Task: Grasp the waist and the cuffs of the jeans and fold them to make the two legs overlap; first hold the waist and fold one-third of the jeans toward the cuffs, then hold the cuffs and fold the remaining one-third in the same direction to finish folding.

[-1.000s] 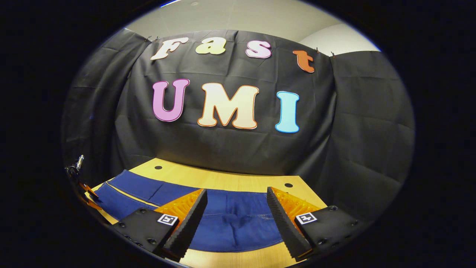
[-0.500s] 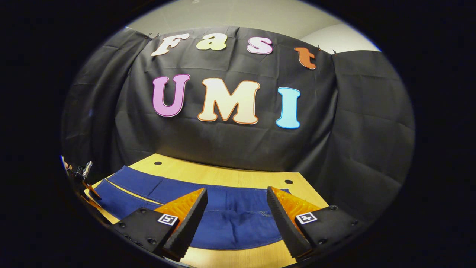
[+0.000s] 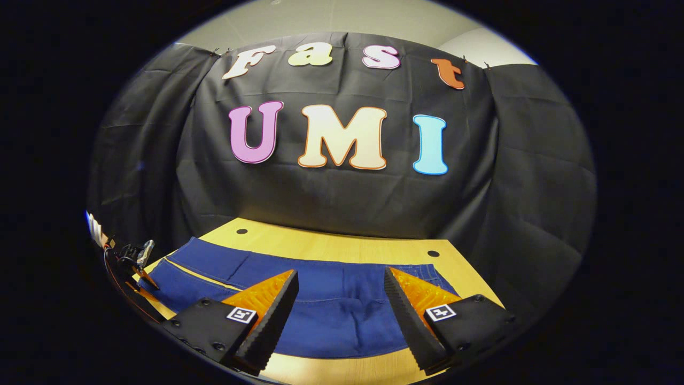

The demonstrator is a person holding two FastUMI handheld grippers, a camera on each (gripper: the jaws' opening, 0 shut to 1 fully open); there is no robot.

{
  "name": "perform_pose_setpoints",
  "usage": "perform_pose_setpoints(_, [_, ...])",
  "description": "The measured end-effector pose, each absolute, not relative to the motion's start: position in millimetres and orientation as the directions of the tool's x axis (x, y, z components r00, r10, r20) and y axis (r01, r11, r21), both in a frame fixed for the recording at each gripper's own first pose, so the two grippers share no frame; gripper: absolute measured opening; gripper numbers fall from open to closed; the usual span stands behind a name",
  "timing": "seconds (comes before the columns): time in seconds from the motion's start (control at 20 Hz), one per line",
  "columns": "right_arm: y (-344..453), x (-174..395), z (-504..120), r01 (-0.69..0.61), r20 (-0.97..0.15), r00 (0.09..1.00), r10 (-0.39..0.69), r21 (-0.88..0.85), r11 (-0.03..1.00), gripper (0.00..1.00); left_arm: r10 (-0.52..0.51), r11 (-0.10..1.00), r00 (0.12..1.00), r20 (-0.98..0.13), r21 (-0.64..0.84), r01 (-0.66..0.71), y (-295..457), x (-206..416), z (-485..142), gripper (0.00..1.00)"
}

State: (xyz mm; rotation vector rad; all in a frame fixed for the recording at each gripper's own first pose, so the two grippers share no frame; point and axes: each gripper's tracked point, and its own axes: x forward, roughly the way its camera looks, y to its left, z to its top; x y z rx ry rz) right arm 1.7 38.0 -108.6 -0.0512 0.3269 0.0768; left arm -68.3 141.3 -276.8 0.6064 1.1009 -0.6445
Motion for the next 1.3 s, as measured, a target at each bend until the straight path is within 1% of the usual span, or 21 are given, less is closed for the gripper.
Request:
perform_pose_setpoints(0.05, [38.0,0.7,-110.4,-0.086,-0.327,0.942,0.070,-0.036,0.996,0.99,-0.171,0.666,0.318,-0.933,0.129,0.735,139.6,-67.8,-277.5,0.60])
perform_pose_setpoints(0.15, [39.0,-0.2,-113.8,-0.088,-0.336,0.939,0.073,-0.031,0.996,1.00,-0.188,0.656,0.358,-0.915,0.154,0.739,133.3,-62.1,-281.7,0.37])
perform_pose_setpoints(0.2, [39.0,-1.2,-114.7,-0.088,-0.339,0.938,0.073,-0.027,0.996,0.99,-0.193,0.656,0.366,-0.910,0.157,0.738,132.7,-60.2,-283.5,0.19])
perform_pose_setpoints(0.25, [39.0,-1.9,-115.4,-0.086,-0.342,0.937,0.073,-0.025,0.996,0.99,-0.205,0.669,0.372,-0.906,0.148,0.728,131.1,-57.8,-283.8,0.12])
perform_pose_setpoints(0.4, [39.4,-3.2,-115.3,-0.089,-0.343,0.936,0.079,-0.015,0.996,1.00,-0.234,0.744,0.353,-0.906,0.067,0.665,131.7,-57.9,-281.4,0.00])
perform_pose_setpoints(0.55, [46.8,-4.5,-124.7,-0.162,-0.369,0.918,0.145,-0.015,0.987,0.99,-0.260,0.754,0.320,-0.911,0.015,0.657,133.2,-56.0,-281.4,0.00])
perform_pose_setpoints(0.6, [47.1,-4.5,-131.0,-0.198,-0.387,0.905,0.176,-0.019,0.980,1.00,-0.255,0.754,0.315,-0.914,0.016,0.656,132.7,-54.7,-281.2,0.00])
perform_pose_setpoints(0.65, [44.1,-4.9,-139.6,-0.234,-0.413,0.888,0.204,-0.023,0.972,0.99,-0.245,0.753,0.315,-0.917,0.024,0.657,132.2,-54.2,-280.5,0.00])
perform_pose_setpoints(0.75, [31.0,-4.5,-156.0,-0.291,-0.472,0.847,0.245,-0.024,0.957,0.99,-0.226,0.745,0.321,-0.920,0.049,0.665,134.2,-53.1,-281.2,0.00])
perform_pose_setpoints(0.9, [-1.9,2.3,-188.0,-0.351,-0.577,0.775,0.258,-0.054,0.935,0.99,-0.202,0.760,0.320,-0.926,0.058,0.648,133.6,-53.3,-282.8,0.00])
perform_pose_setpoints(1.05, [-36.5,2.4,-235.2,-0.436,-0.697,0.672,0.249,-0.100,0.894,0.99,-0.175,0.774,0.319,-0.931,0.071,0.629,135.8,-51.7,-284.5,0.00])
perform_pose_setpoints(1.15, [-51.7,-5.6,-264.5,-0.515,-0.769,0.586,0.256,-0.110,0.850,0.99,-0.153,0.776,0.320,-0.935,0.088,0.625,135.8,-50.8,-285.3,0.00])
perform_pose_setpoints(1.3, [-79.8,-18.0,-305.5,-0.622,-0.860,0.452,0.236,-0.115,0.775,1.00,-0.117,0.787,0.311,-0.943,0.103,0.609,137.2,-49.6,-286.8,0.00])
